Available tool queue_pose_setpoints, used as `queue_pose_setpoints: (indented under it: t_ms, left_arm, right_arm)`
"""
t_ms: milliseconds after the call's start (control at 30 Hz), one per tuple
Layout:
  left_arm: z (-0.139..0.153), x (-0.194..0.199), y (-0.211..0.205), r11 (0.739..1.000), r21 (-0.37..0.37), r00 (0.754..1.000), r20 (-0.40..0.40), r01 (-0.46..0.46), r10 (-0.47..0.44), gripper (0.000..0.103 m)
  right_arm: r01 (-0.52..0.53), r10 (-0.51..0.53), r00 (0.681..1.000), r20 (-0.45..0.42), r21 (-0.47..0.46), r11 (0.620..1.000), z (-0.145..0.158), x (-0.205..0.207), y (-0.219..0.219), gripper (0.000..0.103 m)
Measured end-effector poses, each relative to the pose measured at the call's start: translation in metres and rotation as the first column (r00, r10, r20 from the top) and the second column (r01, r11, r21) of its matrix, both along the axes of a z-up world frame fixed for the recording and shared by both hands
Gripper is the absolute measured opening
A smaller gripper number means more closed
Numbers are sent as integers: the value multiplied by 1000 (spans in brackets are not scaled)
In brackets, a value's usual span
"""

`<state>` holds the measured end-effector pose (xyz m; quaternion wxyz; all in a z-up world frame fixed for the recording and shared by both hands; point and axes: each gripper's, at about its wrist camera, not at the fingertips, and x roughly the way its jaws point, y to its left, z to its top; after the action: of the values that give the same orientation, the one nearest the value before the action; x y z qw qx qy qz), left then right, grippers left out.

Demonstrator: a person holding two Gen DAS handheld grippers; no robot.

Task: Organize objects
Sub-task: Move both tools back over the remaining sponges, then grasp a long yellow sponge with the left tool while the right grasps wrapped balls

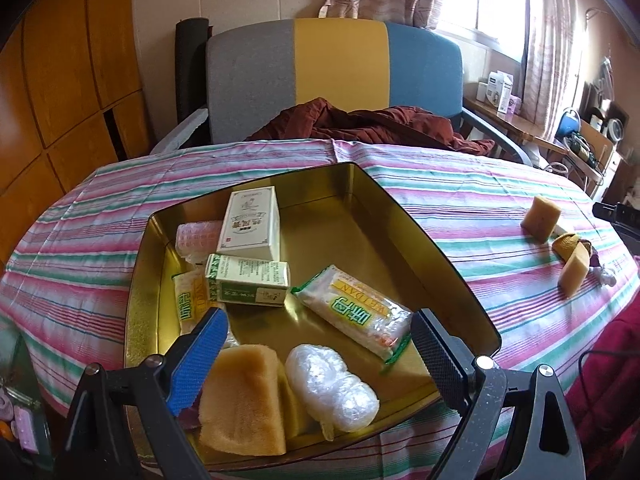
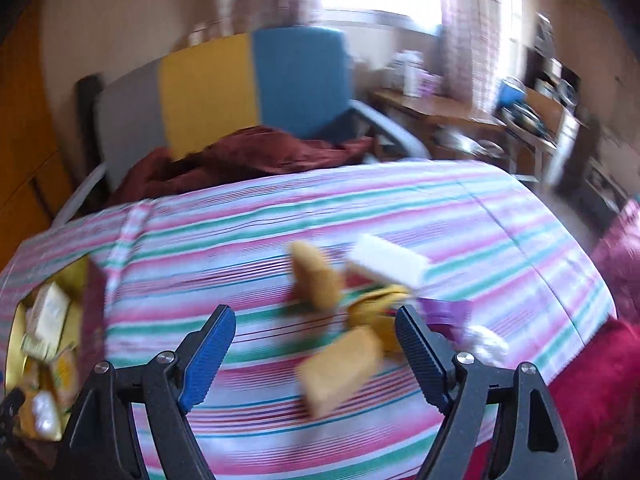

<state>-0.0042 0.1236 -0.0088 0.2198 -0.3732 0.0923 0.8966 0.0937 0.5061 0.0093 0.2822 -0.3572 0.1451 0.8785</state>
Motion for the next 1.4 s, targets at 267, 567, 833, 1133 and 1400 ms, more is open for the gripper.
queue_pose_setpoints:
  t_ms: [267,567,833,1133,1400]
  left_arm:
    - [11,0,28,996,3,996,-29,90,-89,93]
    - [26,4,102,955,34,956,-38,293,-292,93]
    - [10,16,191,864,42,864,19,501,-502,89]
    - [-22,66,284,692,30,690,56,721,-722,68]
    - [-46,68,335,673,71,663,119,736,-739,67]
  right_arm:
    - [179,-235,962,-140,-327,928,-20,47,71,84]
    - [173,-271,936,-226,-376,910,-17,62,75,84]
    - [177,-332,891,-308,-439,881,-18,77,87,84]
    - [180,-405,849,-341,-534,826,-28,88,104,84]
    - [163,-376,868,-323,-530,832,-30,81,103,84]
